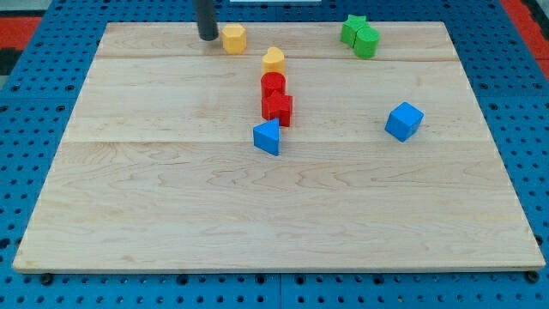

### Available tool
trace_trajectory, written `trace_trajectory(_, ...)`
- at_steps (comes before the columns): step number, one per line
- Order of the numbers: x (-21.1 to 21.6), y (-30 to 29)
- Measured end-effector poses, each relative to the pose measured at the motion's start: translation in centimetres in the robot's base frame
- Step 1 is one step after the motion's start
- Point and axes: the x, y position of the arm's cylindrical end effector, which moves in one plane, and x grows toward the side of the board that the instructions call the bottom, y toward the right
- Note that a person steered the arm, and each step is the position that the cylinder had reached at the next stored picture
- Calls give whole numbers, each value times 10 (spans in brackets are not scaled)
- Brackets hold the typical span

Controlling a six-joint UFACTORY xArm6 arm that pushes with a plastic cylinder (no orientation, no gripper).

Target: Move the red blocks to the right side slightly

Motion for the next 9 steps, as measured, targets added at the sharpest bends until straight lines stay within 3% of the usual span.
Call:
trace_trajectory(1, 0, 61)
trace_trajectory(2, 1, 73)
trace_trajectory(3, 1, 49)
trace_trajectory(4, 44, 12)
trace_trajectory(5, 109, 10)
trace_trajectory(8, 125, 73)
trace_trajectory(9, 126, 66)
